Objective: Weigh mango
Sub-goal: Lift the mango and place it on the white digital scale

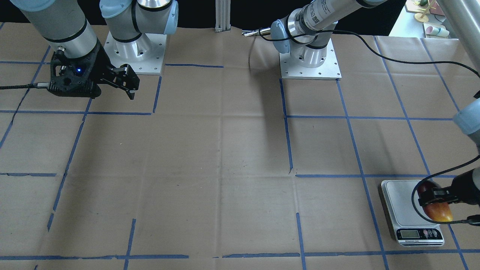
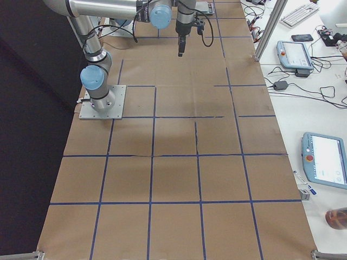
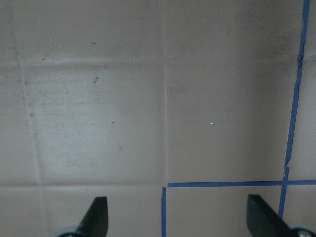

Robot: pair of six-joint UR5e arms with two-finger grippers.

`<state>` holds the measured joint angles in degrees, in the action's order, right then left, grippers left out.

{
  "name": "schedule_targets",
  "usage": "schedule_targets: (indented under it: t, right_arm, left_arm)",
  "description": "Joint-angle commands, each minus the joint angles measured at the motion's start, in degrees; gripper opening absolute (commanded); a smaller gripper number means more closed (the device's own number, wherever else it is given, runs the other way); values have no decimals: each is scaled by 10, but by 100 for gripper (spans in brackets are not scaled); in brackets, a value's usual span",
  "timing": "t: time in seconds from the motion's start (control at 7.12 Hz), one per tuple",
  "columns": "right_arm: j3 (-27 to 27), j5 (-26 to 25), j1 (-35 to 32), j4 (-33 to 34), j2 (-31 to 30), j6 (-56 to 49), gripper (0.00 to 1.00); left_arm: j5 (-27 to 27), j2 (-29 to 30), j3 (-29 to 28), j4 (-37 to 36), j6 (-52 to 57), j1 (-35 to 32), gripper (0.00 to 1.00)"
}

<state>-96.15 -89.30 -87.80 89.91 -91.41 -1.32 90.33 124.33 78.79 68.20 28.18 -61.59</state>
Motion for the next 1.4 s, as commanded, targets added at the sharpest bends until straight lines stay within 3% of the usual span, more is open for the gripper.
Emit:
schedule_targets:
  t: [0.0, 0.14, 0.28, 0.42, 0.7, 0.98, 1.26]
  right_arm:
    - [0, 0, 0, 0, 0, 0, 100]
    - [0, 0, 0, 0, 0, 0, 100]
    - [0, 0, 0, 0, 0, 0, 100]
    - [0, 0, 0, 0, 0, 0, 100]
    - [0, 0, 0, 0, 0, 0, 100]
    - [0, 0, 0, 0, 0, 0, 100]
    - [0, 0, 0, 0, 0, 0, 100]
  left_arm:
    - [-1, 7, 29, -25, -3, -6, 41]
    - [-1, 15, 27, -37, -2, -7, 46]
    - [-1, 20, 20, -56, -4, -6, 85]
    - [-1, 15, 13, -63, -3, -6, 100]
    - [2, -24, -11, -33, -6, -10, 100]
    - [1, -108, -7, 78, -64, -31, 100]
    - [1, -174, -9, 171, -155, -99, 100]
